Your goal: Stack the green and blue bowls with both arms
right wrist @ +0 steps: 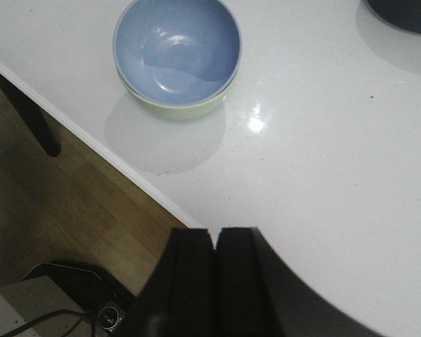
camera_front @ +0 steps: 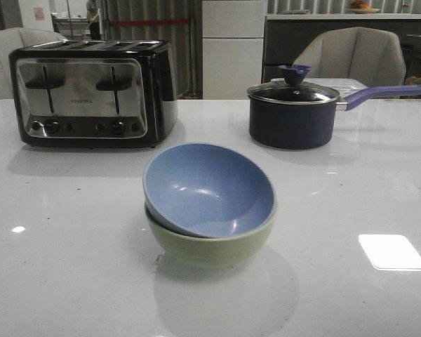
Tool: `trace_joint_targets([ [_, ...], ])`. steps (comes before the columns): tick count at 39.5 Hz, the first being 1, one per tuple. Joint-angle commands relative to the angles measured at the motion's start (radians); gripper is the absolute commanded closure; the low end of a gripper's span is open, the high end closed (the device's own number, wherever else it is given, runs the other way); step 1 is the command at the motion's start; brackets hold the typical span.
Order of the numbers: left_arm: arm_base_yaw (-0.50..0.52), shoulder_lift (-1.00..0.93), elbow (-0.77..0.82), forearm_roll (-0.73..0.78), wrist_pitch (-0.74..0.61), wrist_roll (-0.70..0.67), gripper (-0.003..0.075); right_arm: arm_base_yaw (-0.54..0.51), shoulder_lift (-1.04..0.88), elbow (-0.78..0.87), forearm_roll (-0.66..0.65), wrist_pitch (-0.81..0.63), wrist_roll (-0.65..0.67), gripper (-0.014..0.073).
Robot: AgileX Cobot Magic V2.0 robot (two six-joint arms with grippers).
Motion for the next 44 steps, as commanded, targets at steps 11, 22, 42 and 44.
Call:
trace_joint_targets([
  [11, -0.024, -0.022, 0.09, 0.058, -0.296, -0.116, 0.0622, -0.003, 0.004, -0.026, 0.001, -0.059, -0.001, 0.0558],
  [22, -0.024, -0.022, 0.09, 0.058, -0.316, -0.116, 0.0622, -0.003, 0.004, -0.026, 0.001, -0.059, -0.001, 0.0558],
  [42, -0.024, -0.022, 0.09, 0.058, -0.316, -0.116, 0.0622, -0.003, 0.004, -0.026, 0.001, -0.059, -0.001, 0.0558],
  [44, -0.024, -0.022, 0.09, 0.058, -0.316, -0.116, 0.0622, -0.003, 0.004, -0.026, 0.001, -0.059, -0.001, 0.0558],
])
